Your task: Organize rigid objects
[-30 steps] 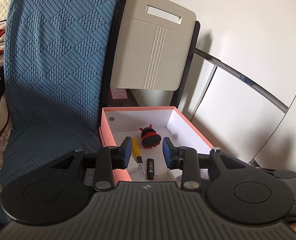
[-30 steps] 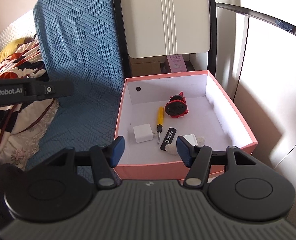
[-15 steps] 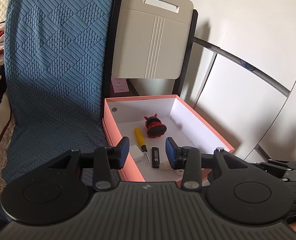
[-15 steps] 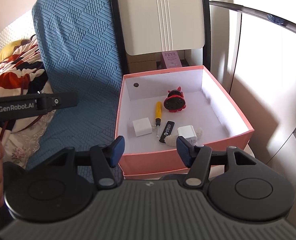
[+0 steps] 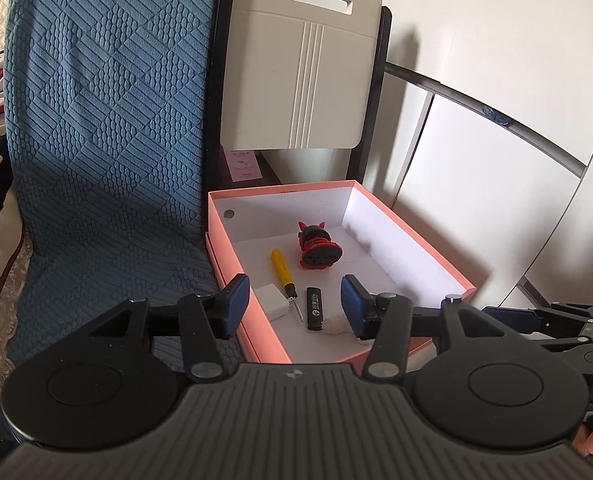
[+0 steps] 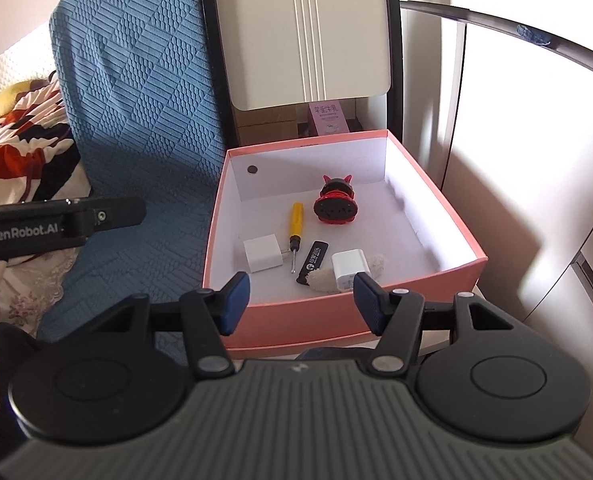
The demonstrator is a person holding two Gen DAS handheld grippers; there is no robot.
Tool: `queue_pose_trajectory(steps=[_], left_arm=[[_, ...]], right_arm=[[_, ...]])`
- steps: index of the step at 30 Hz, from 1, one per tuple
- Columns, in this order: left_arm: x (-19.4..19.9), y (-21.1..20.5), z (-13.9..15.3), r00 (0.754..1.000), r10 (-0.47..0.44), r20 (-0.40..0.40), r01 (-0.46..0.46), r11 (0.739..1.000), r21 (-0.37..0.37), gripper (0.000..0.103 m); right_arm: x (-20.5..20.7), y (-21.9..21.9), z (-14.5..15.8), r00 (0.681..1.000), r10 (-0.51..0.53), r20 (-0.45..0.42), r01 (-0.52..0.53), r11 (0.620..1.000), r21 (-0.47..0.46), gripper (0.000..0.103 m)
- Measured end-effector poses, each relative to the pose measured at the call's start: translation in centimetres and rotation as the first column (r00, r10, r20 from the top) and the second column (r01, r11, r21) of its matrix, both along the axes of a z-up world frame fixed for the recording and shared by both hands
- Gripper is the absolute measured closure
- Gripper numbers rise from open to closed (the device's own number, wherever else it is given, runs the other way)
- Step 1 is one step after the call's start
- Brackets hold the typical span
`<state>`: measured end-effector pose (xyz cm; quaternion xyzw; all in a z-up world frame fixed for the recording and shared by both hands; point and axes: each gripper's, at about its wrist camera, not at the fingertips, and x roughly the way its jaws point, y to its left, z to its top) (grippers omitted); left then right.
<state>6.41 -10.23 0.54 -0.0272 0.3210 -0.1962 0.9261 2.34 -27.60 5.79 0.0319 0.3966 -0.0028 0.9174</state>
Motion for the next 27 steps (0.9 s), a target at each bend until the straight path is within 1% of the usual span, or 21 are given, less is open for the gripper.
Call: queue_pose_trajectory(steps=[4, 13, 15, 17, 18, 19, 20, 22, 24, 27], left_arm=[[-0.1, 0.5, 0.0, 1.000, 0.012, 0.001, -0.012, 1.000, 0.007, 0.035], [-0.3, 1.4, -0.2, 1.000, 0.020, -0.005, -0.020, 1.000, -0.002, 0.030], [-0.3, 1.4, -0.2, 1.000, 0.020, -0.006, -0.020, 1.000, -0.005, 0.026], [-0.2, 1.6, -0.2, 1.000, 0.022, -0.007, -0.022, 1.000, -0.015, 0.015], [-0.3, 1.6, -0.2, 1.000, 0.020, -0.009, -0.020, 1.000, -0.021, 0.013], [-0.2, 1.6, -0.2, 1.000, 0.019, -0.010, -0.019, 0.999, -0.025, 0.010], [-0.2, 1.7, -0.2, 1.000, 0.020, -0.012, -0.020, 1.000, -0.023, 0.007], [-0.2, 1.7, -0.3, 1.000, 0.030, -0.009, -0.030, 1.000, -0.003, 0.004], [-0.2, 1.7, -0.3, 0.999, 0.038, -0.007, -0.038, 0.999, 0.011, 0.002], [-0.1, 1.9, -0.4, 0.999, 0.047, -0.009, -0.047, 0.999, 0.005, 0.001]], right_arm=[[0.1, 0.0, -0.1, 1.000, -0.011, 0.005, 0.011, 1.000, 0.002, 0.043], [0.2, 0.6, 0.0, 1.000, -0.003, 0.005, 0.003, 1.000, -0.014, 0.043], [0.3, 0.7, 0.0, 1.000, -0.005, 0.005, 0.005, 1.000, -0.017, 0.043], [0.2, 0.7, -0.1, 1.000, -0.014, 0.004, 0.014, 1.000, -0.019, 0.043], [0.3, 0.6, -0.2, 1.000, -0.019, 0.000, 0.019, 1.000, -0.018, 0.035], [0.4, 0.6, -0.3, 1.000, -0.026, -0.005, 0.026, 1.000, -0.016, 0.013], [0.5, 0.4, -0.4, 0.999, -0.036, -0.004, 0.036, 0.999, -0.014, 0.006], [0.5, 0.2, -0.4, 0.999, -0.048, 0.003, 0.048, 0.999, -0.017, 0.000], [0.5, 0.1, -0.6, 0.998, -0.057, 0.000, 0.057, 0.998, -0.027, 0.000], [0.6, 0.1, -0.7, 0.999, -0.054, -0.006, 0.054, 0.998, -0.021, 0.000]])
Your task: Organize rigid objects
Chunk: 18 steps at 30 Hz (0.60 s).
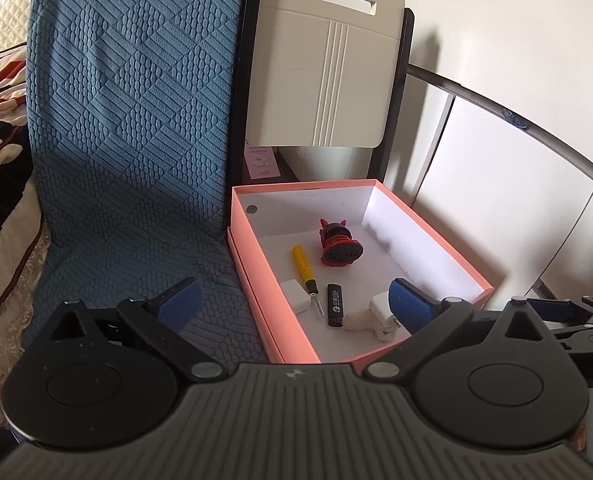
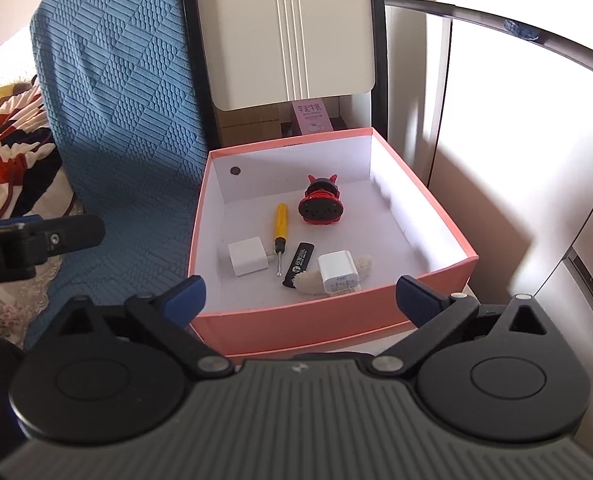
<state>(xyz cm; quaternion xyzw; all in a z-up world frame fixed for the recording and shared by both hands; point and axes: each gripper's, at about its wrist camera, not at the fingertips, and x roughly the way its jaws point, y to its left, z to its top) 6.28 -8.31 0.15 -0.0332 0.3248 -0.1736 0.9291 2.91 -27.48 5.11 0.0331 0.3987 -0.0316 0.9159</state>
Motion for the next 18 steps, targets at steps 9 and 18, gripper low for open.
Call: queue_pose_trajectory(steps=[9, 18], left_arm=[[0.00, 0.02, -0.06, 1.000, 0.019, -0.009, -0.019, 1.000, 0.004, 0.000], [0.20, -0.02, -0.04, 0.999, 0.034, -0.021, -0.034, 0.999, 0.005, 0.000]], right_arm=[[-0.02, 0.09, 0.03, 1.000, 0.003, 0.003, -0.003, 1.000, -0.003, 0.000], [-0.12, -0.02, 0.12, 1.000, -0.001, 0.003, 0.001, 1.000, -0.005, 0.000]])
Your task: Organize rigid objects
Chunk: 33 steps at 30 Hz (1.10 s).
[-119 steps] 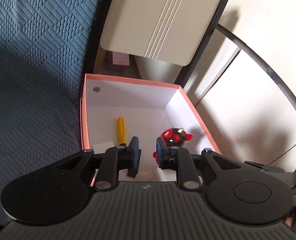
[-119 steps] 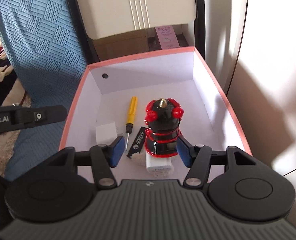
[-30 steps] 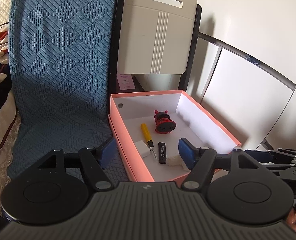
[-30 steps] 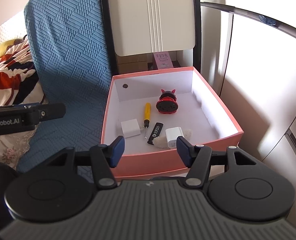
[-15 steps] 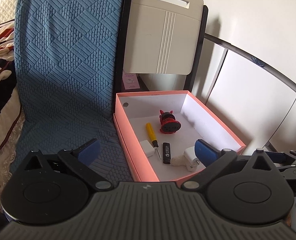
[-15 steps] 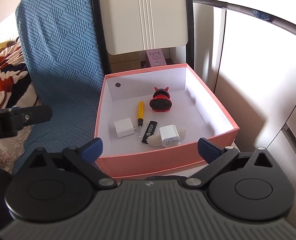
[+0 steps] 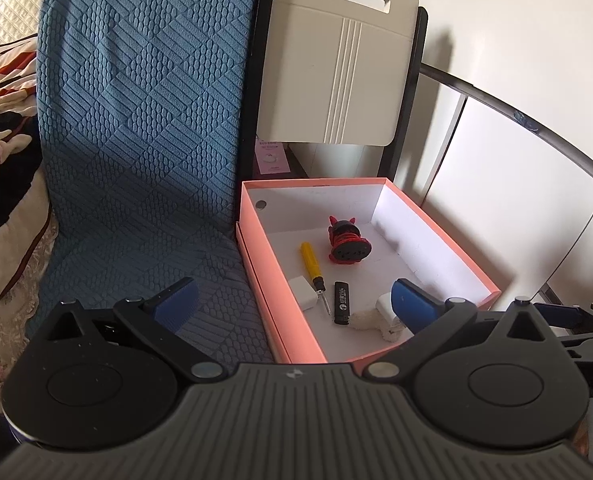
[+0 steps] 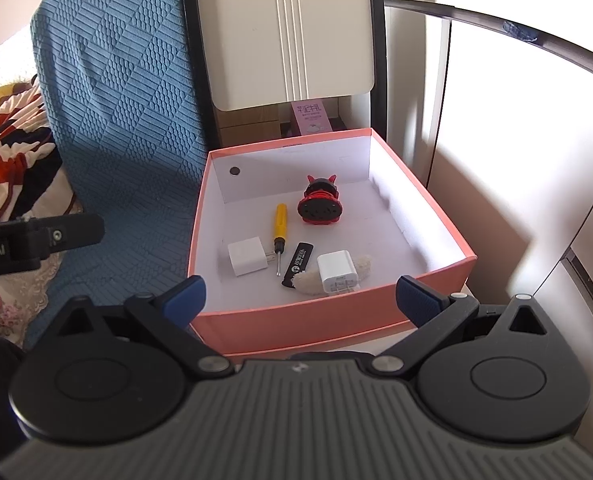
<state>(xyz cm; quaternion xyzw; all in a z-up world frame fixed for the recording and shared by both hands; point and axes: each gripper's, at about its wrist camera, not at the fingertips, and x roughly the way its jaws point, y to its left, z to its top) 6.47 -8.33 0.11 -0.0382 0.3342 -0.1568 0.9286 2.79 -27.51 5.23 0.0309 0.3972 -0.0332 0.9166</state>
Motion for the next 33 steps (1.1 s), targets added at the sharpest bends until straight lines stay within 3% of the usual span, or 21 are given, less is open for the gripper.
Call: queue_pose_trajectory(steps=[33], left_arm=[[-0.17, -0.34, 0.09, 1.000, -0.010, 0.007, 0.010, 1.000, 0.007, 0.000]], right_arm=[[-0.04, 0.29, -0.25, 1.000, 0.009, -0.007, -0.009, 1.000, -0.007, 0.000]])
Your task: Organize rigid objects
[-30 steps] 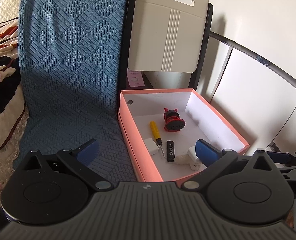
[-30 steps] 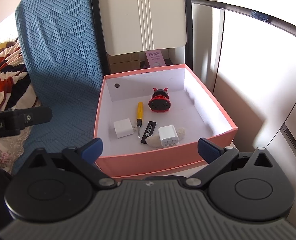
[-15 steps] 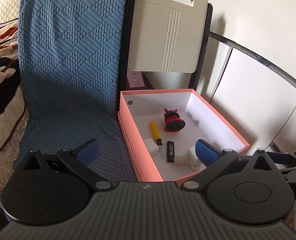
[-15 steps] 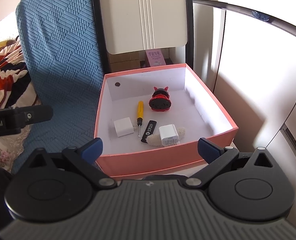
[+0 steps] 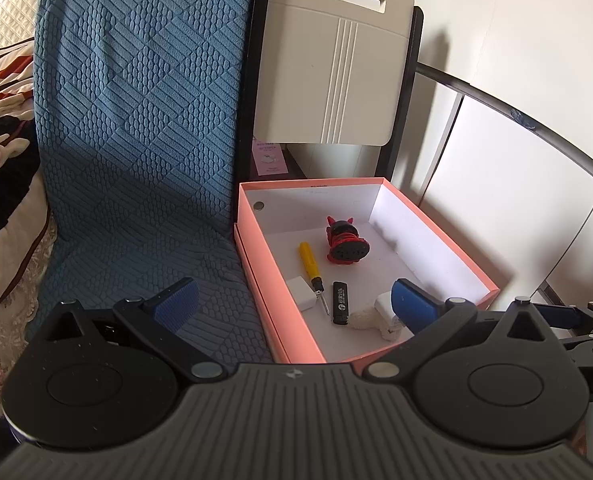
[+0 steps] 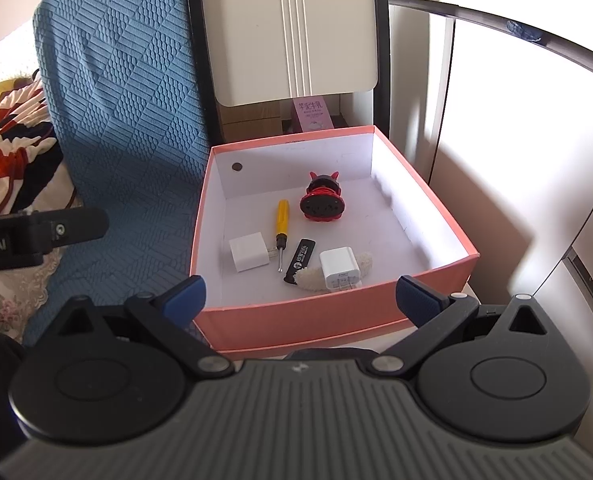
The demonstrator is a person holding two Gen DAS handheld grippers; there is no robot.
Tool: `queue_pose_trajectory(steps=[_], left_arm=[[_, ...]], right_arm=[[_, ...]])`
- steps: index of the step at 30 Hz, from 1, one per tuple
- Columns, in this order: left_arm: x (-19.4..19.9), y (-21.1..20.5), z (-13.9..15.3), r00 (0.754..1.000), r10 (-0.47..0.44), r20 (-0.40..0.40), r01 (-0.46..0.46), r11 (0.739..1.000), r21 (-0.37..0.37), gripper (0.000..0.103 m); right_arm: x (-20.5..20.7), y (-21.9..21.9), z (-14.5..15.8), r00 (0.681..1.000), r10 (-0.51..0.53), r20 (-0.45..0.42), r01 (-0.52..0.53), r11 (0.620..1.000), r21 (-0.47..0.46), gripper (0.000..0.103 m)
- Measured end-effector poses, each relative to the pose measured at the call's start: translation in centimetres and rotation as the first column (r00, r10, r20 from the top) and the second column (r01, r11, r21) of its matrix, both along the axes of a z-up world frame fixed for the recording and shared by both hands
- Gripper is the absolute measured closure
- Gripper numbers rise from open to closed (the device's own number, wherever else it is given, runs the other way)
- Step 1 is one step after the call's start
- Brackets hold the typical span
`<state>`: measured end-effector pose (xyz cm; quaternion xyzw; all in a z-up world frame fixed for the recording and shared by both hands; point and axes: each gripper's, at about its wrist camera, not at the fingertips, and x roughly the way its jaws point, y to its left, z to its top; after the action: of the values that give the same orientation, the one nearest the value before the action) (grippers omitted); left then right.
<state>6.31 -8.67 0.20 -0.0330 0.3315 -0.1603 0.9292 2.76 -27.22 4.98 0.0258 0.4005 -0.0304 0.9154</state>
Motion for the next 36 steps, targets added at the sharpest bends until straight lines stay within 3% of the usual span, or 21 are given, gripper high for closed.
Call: queue_pose_trajectory(steps=[36], left_arm=[[-0.03, -0.09, -0.05, 1.000, -0.005, 0.006, 0.005, 1.000, 0.000, 0.000]], right_arm=[[0.03, -0.04, -0.19, 1.000, 0.001, -0.009, -0.001, 1.000, 0.003, 0.000]])
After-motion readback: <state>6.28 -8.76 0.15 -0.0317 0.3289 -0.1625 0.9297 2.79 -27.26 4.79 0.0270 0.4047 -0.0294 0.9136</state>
